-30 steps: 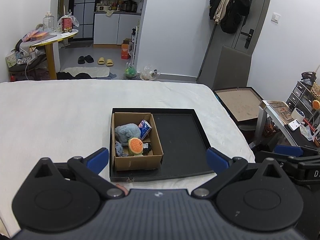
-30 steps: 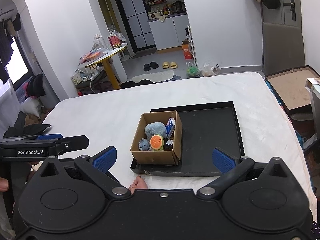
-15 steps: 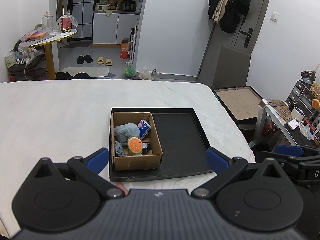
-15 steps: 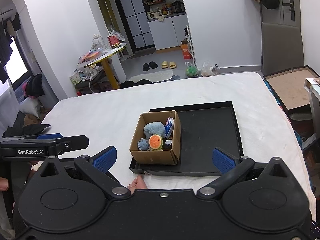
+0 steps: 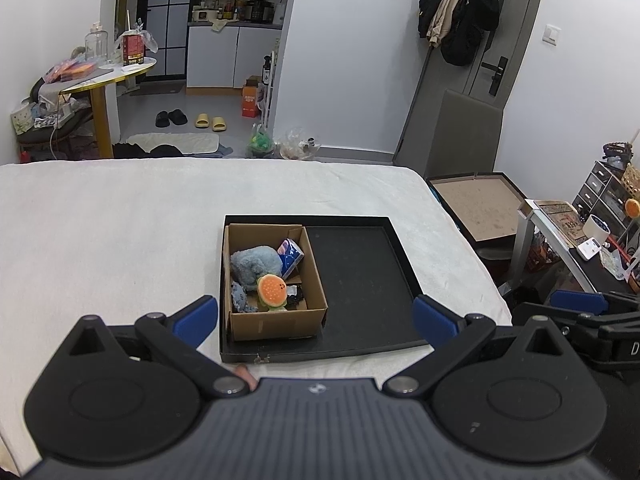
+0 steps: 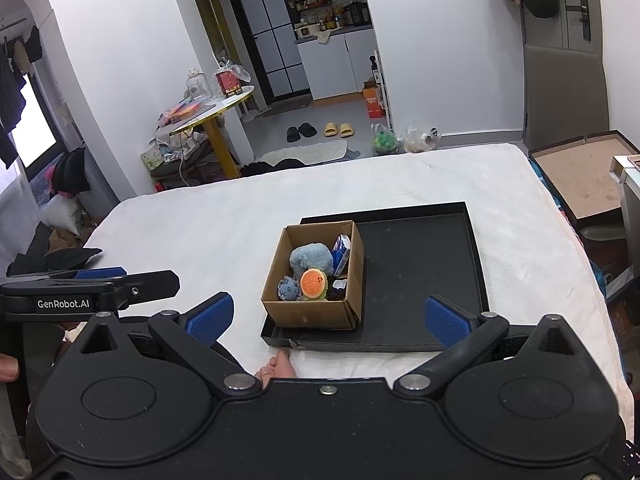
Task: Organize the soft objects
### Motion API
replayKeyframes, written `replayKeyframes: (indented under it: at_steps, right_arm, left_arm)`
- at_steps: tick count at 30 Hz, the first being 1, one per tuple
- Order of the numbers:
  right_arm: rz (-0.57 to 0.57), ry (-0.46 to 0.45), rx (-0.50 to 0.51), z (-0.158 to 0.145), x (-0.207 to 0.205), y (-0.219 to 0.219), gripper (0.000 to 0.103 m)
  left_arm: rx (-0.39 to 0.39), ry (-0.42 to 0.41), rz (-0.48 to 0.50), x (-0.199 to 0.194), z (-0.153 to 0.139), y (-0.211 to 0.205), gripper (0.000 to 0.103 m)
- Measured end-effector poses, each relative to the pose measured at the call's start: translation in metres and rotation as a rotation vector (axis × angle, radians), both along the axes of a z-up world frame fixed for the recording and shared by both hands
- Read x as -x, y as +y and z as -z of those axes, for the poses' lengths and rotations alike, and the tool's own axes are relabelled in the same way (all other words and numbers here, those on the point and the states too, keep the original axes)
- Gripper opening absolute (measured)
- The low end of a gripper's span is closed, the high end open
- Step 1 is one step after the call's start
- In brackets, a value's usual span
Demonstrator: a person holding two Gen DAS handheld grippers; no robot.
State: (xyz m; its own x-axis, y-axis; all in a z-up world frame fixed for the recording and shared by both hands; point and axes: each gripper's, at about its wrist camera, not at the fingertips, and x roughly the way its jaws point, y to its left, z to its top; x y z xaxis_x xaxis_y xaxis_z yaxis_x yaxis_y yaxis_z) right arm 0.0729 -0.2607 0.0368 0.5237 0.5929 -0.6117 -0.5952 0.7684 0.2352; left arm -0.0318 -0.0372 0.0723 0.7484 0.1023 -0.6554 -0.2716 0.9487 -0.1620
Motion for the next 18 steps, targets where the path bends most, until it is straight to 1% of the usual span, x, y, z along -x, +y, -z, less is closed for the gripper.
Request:
replayKeyframes:
  at_steps: [12, 18]
  right_arm:
    - [0.006, 0.002, -0.002, -0.0007, 0.0031, 0.0017, 0.103]
    - [0.008, 0.010, -0.005, 0.0000, 0.0030, 0.0027, 0.103]
  left_arm:
    - [0.005, 0.002, -0.005, 0.0006, -0.0006, -0.0014, 0.103]
    - [-0.010, -0.002, -0.008, 0.0017, -0.0027, -0.0021, 0.103]
